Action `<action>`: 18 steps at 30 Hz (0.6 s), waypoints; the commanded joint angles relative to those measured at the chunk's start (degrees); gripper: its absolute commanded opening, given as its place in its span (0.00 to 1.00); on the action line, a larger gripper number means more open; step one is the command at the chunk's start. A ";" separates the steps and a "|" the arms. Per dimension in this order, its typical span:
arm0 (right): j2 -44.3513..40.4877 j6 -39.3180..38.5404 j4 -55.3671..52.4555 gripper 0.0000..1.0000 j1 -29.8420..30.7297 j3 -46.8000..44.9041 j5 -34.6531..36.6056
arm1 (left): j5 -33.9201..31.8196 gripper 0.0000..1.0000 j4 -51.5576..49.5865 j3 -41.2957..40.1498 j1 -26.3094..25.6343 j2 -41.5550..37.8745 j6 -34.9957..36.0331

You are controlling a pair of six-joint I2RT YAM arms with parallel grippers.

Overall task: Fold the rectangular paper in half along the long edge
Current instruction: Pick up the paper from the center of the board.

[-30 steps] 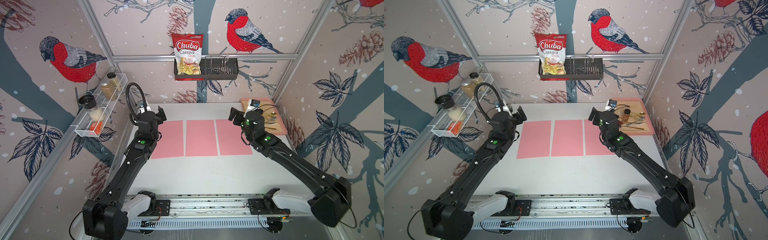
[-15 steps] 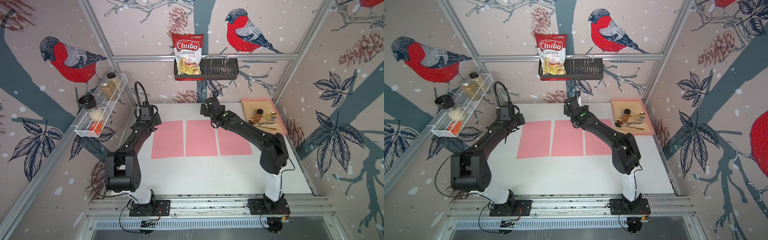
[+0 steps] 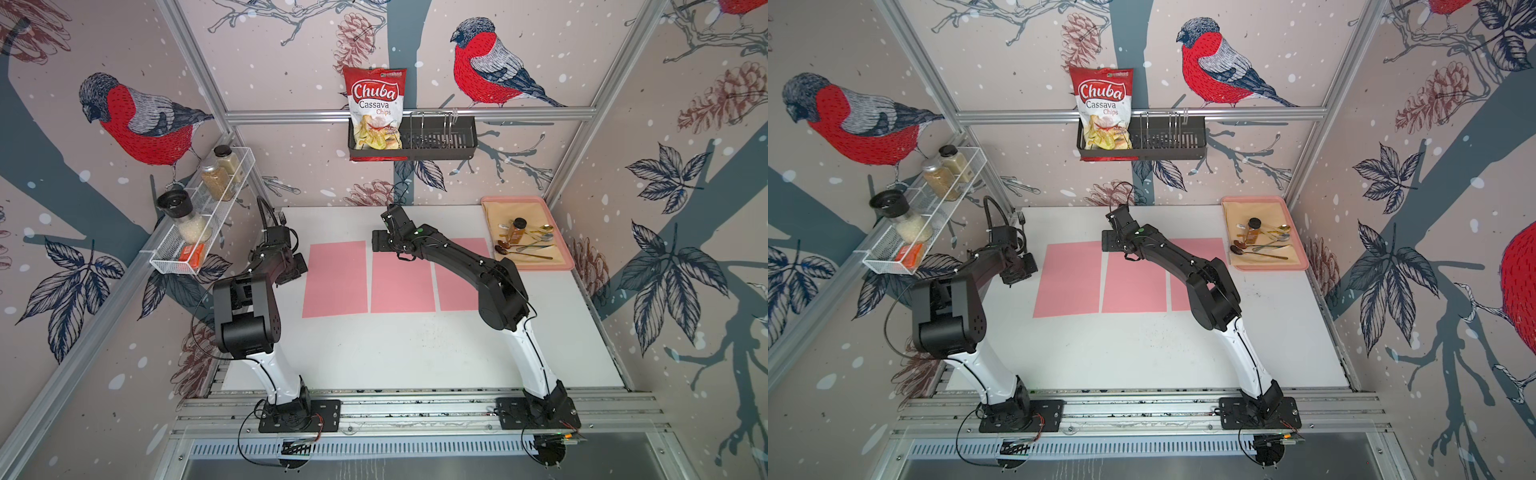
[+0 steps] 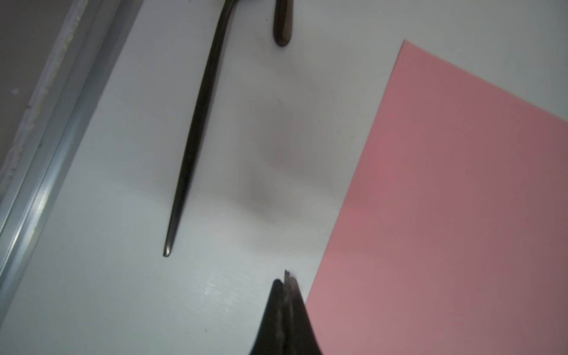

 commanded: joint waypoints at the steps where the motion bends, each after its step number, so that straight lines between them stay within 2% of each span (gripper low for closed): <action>1: 1.69 1.59 -3.67 0.87 1.60 2.56 -4.39 | 3.19 0.00 -1.61 -0.11 1.15 1.25 -0.14; 5: 2.46 3.27 -4.71 0.84 2.47 2.22 -8.62 | 5.56 0.00 -0.97 0.11 1.83 2.75 -0.05; 18: 6.43 4.05 -5.77 0.81 5.65 5.95 -10.66 | 8.88 0.00 0.52 0.72 2.32 5.71 0.03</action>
